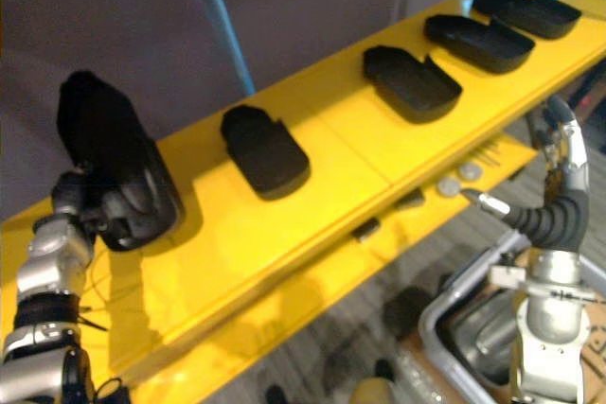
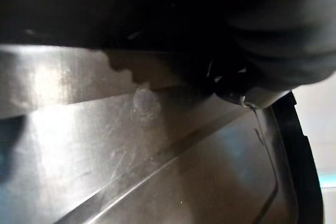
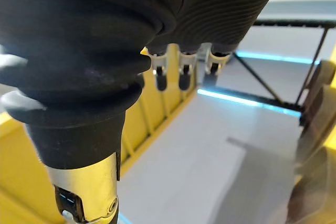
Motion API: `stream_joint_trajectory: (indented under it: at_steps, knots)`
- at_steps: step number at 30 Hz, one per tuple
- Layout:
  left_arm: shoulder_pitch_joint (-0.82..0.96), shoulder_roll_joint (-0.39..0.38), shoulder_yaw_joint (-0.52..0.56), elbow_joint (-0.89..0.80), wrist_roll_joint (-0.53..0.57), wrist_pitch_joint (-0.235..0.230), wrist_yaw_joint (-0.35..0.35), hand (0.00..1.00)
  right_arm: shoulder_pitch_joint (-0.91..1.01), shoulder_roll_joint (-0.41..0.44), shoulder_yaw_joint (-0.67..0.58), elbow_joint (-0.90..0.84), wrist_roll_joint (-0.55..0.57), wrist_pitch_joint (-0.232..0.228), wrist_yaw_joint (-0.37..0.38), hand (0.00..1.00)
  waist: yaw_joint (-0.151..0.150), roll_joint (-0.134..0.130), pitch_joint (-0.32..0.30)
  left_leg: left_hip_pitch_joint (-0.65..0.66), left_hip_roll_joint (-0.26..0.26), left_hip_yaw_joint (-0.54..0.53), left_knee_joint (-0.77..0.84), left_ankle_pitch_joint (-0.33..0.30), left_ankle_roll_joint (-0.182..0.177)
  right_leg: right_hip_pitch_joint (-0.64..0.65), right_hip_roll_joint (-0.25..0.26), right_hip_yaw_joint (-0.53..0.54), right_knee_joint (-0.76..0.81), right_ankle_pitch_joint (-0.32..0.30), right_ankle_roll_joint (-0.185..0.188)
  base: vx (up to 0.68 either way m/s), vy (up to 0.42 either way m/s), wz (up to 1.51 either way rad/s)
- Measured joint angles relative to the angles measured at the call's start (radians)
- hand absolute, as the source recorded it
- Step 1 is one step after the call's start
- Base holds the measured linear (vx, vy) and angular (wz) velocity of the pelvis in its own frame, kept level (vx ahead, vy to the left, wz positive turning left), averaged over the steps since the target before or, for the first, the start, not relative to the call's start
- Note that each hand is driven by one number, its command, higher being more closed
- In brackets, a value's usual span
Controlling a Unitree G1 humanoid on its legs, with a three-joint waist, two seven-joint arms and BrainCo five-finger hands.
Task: Walk over and take plastic housings, then place them on the shelf
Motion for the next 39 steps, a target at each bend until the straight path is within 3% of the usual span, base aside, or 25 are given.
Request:
stream_joint_trajectory:
  at_steps: [4,11,21,27,28,34,39]
  knots:
    - [0.001,0.001,0.000,0.095,0.068,0.107,0.020,1.00,0.000,0.000,0.000,0.000,0.000,0.013,0.005,0.00,0.002,-0.001,0.000,-0.001,0.003,-0.001,0.000,0.000,0.000,0.002,0.004,0.000,-0.007,0.003,-0.002,0.00,0.000,0.00]
    - [0.004,0.026,0.011,0.170,0.174,0.199,0.019,1.00,-0.003,0.000,0.003,0.000,0.000,0.036,0.003,0.00,0.007,-0.002,0.001,-0.004,0.005,-0.004,0.000,0.000,-0.001,0.006,0.006,-0.003,-0.014,0.010,-0.002,0.00,0.000,0.00]
    - [0.004,0.050,0.010,0.200,0.209,0.196,-0.024,1.00,-0.005,-0.002,0.045,0.001,0.000,0.050,-0.005,0.00,0.006,-0.007,0.005,-0.001,0.006,-0.021,0.000,0.000,0.000,0.022,0.007,-0.016,-0.021,0.010,-0.002,0.00,-0.002,0.04]
    - [0.001,0.052,0.003,0.200,0.200,0.185,-0.014,1.00,-0.010,-0.003,0.045,0.001,0.000,0.053,-0.005,0.00,0.006,-0.011,0.011,0.000,0.006,-0.021,0.000,0.000,0.000,0.022,0.007,-0.015,-0.021,0.010,-0.002,0.00,0.000,0.01]
    - [0.001,0.052,0.003,0.200,0.197,0.185,-0.014,0.00,-0.010,-0.004,0.045,0.001,0.000,0.053,-0.005,0.00,0.005,-0.011,0.011,0.000,0.006,-0.021,0.000,0.000,0.000,0.022,0.007,-0.015,-0.021,0.010,-0.002,0.00,0.000,0.00]
    - [-0.009,0.052,0.002,0.200,0.151,0.173,-0.012,0.00,-0.010,-0.005,0.044,0.001,0.000,0.053,-0.005,0.00,0.004,-0.014,0.012,0.000,0.007,-0.018,0.000,0.000,-0.001,0.022,0.008,-0.013,-0.025,0.011,-0.003,0.00,0.000,0.00]
    - [-0.019,0.052,-0.007,0.193,0.073,0.113,0.017,0.00,-0.010,-0.005,0.044,0.001,0.000,0.051,-0.005,0.00,0.004,-0.021,0.032,0.000,0.008,-0.014,0.000,-0.001,-0.001,0.023,0.009,-0.012,-0.031,0.017,-0.004,0.00,0.000,0.00]
